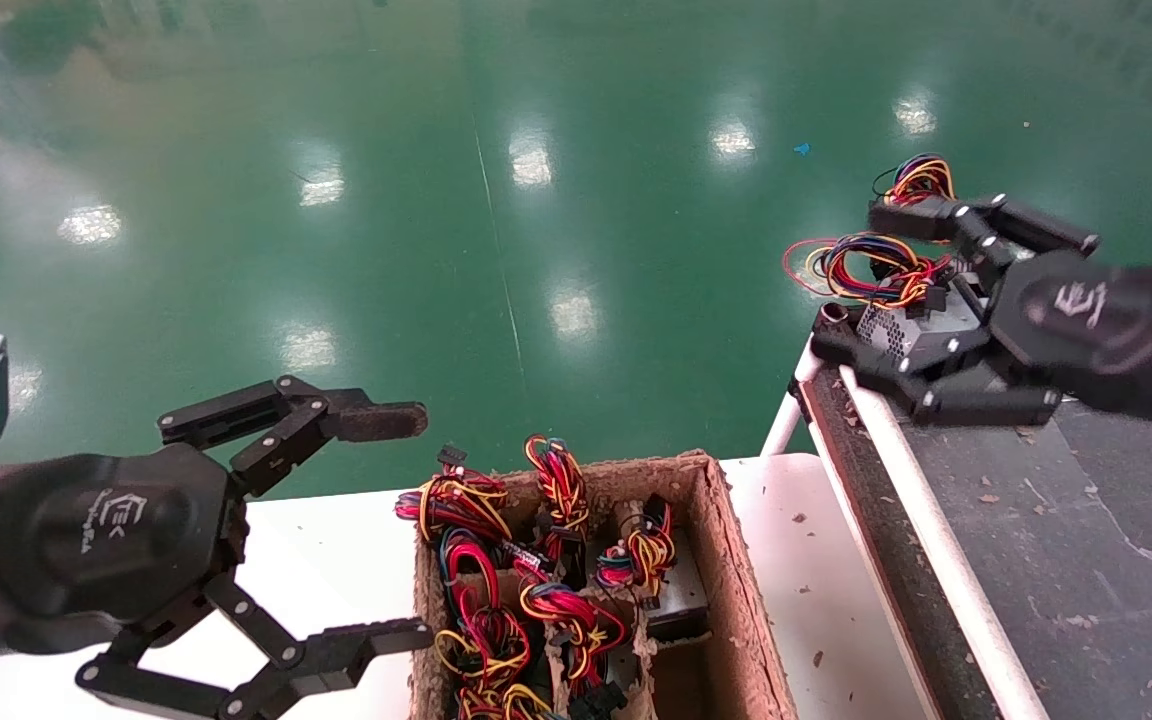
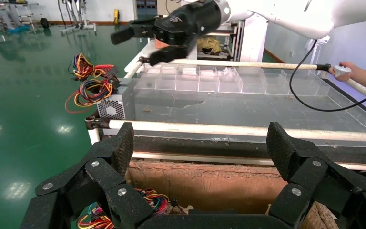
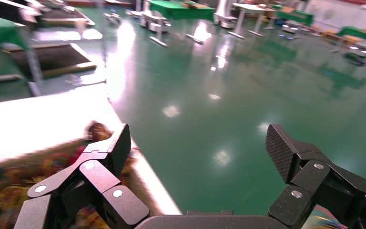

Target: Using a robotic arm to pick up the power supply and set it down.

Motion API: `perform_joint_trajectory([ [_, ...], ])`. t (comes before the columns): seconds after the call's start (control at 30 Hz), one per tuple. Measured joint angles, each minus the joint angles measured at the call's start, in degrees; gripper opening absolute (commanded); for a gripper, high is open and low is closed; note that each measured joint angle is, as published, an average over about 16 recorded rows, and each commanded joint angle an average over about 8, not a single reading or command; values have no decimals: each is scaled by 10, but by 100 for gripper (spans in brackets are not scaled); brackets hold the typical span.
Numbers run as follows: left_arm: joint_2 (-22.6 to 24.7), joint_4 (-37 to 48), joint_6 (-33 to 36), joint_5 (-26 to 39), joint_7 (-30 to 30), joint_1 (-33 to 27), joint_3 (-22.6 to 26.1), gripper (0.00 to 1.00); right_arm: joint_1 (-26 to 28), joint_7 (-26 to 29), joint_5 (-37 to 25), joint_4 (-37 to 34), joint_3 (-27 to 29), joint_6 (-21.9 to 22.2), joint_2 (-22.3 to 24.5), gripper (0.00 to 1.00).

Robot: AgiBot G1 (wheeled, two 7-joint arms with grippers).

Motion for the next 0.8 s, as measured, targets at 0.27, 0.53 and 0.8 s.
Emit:
perform_joint_trajectory([
  [0.27, 0, 0, 0, 0, 0, 0, 0, 100, -55, 44, 43, 86, 2, -18, 11, 100],
  [0.53, 0, 0, 0, 0, 0, 0, 0, 100, -106, 84, 84, 166, 4, -35, 22, 100],
  [0.8, 0, 0, 0, 0, 0, 0, 0, 100, -134, 105, 106, 210, 5, -44, 27, 100],
])
